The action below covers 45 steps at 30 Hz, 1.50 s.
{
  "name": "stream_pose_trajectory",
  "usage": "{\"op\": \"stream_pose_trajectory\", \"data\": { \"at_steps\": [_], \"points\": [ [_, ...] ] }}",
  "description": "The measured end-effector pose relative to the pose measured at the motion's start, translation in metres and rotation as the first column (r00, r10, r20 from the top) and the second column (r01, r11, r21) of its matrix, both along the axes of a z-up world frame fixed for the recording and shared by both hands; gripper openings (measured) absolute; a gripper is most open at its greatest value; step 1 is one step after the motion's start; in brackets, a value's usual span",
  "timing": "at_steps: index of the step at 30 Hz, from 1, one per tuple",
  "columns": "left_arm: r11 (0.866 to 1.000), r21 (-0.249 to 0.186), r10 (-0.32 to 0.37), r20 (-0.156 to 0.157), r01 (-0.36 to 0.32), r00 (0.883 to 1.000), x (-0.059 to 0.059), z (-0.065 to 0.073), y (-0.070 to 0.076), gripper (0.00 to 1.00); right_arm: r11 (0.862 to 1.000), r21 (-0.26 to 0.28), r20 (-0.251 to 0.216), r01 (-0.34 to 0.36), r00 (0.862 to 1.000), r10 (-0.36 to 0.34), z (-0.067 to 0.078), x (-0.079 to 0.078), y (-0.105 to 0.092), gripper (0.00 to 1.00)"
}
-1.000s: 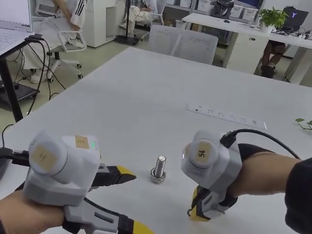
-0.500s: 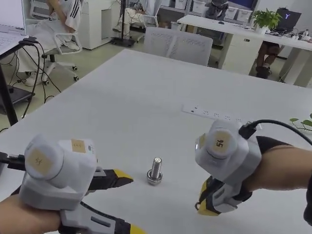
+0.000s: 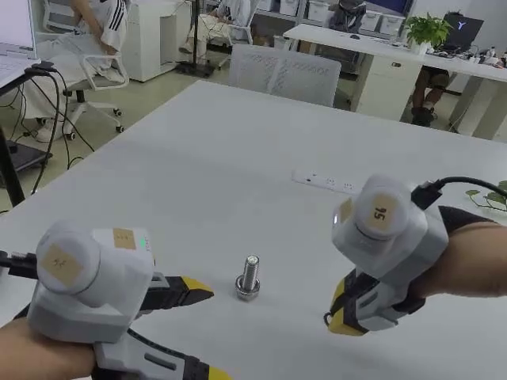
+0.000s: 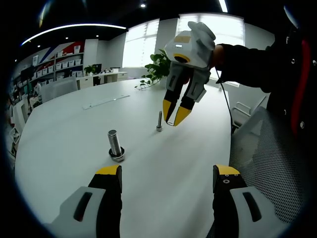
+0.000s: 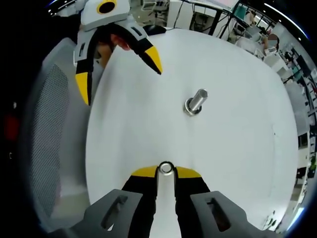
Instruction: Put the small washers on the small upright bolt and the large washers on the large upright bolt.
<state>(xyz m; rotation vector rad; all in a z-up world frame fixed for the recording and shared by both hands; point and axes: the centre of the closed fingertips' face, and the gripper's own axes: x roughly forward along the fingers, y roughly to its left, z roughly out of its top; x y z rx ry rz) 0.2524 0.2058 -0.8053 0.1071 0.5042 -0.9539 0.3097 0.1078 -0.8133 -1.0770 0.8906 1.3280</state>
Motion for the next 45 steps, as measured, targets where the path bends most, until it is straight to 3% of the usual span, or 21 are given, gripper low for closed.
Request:
{"op": "stream_pose_trajectory", "data": {
  "at_steps": [12,24,45],
  "points": [
    [1.0,-0.002,0.0,0.0,0.0,1.0,0.0,-0.001,0.0,0.74,1.0,0.002,0.04,0.017,0.999,-0.017,0.023,0.013,-0.014,0.13],
    [1.0,-0.003,0.0,-0.002,0.0,1.0,-0.001,-0.001,0.001,0.74,0.998,-0.015,0.068,0.053,0.996,-0.052,0.032,0.03,-0.03,0.13],
    [1.0,-0.008,0.006,-0.015,-0.006,1.0,0.001,-0.004,0.002,0.74,0.996,-0.074,0.032,0.059,0.998,-0.057,0.007,0.049,-0.039,0.13]
  ]
}}
